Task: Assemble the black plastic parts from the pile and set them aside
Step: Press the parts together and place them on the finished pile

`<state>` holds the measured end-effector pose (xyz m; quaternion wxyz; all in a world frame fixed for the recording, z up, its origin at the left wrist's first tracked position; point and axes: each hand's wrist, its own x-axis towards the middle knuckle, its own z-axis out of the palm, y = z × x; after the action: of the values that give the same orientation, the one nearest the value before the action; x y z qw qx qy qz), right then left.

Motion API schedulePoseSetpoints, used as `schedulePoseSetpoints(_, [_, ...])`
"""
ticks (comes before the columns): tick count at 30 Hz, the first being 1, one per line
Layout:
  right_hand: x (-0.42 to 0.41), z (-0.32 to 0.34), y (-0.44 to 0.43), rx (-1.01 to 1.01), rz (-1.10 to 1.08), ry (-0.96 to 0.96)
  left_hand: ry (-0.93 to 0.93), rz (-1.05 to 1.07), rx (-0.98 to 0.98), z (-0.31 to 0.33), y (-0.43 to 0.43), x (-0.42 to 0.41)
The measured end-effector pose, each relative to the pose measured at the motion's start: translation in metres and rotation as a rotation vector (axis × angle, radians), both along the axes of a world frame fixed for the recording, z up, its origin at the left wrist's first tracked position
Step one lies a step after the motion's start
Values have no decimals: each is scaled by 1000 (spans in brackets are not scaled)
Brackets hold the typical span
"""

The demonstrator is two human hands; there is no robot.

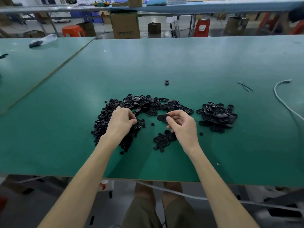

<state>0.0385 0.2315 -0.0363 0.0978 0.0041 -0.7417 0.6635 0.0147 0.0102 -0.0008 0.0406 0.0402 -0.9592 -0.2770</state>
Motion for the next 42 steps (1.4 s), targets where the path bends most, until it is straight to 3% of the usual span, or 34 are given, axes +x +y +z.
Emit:
schedulePoseSetpoints(5, [-1,-1,0,7,-1,-3,45,-66,84,-1,7,3])
schedulePoseSetpoints(14, [-1,-2,0,17,3,-6,-2,-114,40,-2,11,-4])
schedulePoseSetpoints(34, [-2,-1,0,31,2,-14,30,-57,54,-7,10,-5])
schedulePoseSetpoints(42, [-1,-1,0,28,4,-12,53,-85,-49,-6,11,-4])
